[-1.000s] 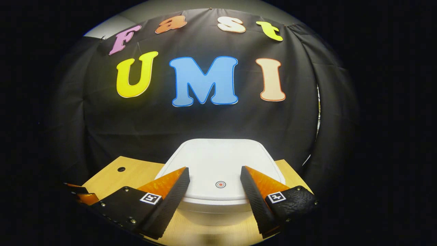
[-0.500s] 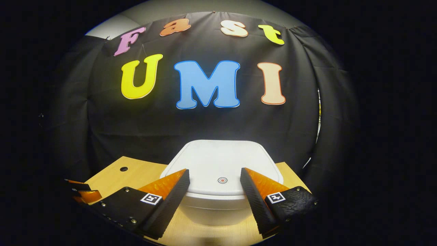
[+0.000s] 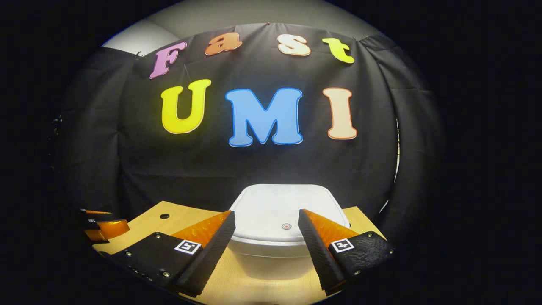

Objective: Press the lid of the desktop garbage bin to open it, pick up the crumpled paper on the desktop and throw it into the bin, then pick up the pop can on the desktop and drop it into the bin, and finally close the garbage bin lid.

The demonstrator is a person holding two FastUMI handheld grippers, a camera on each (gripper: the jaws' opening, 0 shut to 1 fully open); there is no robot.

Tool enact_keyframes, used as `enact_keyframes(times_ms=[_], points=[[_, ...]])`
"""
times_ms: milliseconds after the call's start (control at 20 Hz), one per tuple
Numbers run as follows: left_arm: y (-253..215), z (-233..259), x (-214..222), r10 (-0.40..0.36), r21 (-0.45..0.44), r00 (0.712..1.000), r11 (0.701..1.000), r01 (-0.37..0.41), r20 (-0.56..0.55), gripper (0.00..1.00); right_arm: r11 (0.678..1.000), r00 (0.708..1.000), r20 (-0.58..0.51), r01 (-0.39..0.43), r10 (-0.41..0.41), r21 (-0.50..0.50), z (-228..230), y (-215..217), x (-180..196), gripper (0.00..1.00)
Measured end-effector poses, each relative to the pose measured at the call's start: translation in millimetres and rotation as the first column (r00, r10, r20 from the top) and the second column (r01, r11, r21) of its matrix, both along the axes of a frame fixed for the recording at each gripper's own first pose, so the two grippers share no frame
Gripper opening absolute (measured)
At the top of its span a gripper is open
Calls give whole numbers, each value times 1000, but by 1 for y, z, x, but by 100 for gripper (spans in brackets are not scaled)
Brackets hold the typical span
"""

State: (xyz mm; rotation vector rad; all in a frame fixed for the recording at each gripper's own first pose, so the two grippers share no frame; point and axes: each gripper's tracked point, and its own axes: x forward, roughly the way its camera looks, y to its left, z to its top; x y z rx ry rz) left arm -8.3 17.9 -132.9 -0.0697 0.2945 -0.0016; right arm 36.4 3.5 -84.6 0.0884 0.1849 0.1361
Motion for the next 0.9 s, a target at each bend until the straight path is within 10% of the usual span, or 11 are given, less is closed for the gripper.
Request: enact_keyframes(times_ms=[900], points=[[-21,95,-7,-159,68,964,987,148,211,87,999,990,130,52,-51,-2,50,23,-64,96]])
